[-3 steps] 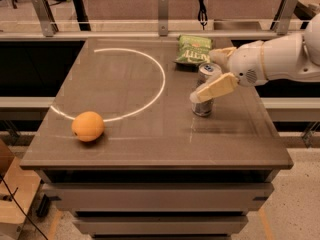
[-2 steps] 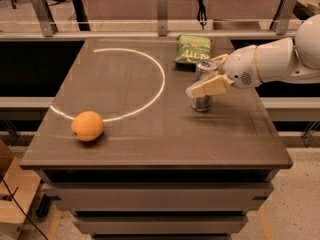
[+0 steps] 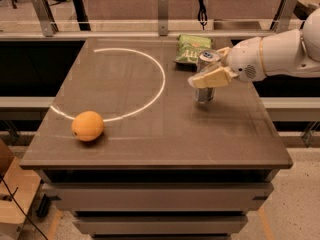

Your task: Pick redbull can

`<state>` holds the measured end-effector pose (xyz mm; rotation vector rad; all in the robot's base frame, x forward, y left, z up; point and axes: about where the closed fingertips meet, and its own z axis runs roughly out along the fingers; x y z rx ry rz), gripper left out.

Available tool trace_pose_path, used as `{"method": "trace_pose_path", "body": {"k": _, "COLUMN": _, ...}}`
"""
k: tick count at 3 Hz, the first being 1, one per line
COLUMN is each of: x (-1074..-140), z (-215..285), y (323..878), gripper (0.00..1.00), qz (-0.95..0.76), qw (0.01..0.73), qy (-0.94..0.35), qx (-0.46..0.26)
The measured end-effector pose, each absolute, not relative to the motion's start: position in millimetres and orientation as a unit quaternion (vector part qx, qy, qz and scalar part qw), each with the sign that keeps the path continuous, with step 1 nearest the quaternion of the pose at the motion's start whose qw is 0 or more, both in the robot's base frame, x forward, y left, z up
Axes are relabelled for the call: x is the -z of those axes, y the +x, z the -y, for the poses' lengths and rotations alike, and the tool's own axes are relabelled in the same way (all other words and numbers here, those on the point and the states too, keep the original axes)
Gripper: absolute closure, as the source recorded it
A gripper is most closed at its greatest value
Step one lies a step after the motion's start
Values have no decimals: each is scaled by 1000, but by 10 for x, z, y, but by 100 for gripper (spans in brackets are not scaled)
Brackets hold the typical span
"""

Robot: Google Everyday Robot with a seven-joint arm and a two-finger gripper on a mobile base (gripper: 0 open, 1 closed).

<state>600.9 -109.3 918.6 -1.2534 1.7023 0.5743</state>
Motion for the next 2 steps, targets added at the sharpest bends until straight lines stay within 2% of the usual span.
{"method": "trace_pose_path", "body": {"k": 1, "x": -9626, "z": 1098, "y": 5979, "gripper": 99, "qz": -666, "qw": 479, "qy": -529, "qx": -218}}
{"method": "trace_pose_path", "body": {"k": 2, "x": -10192, "z": 1199, "y": 5976, "gripper": 100, "qz": -628, "qw": 514, "qy": -546, "qx": -209}}
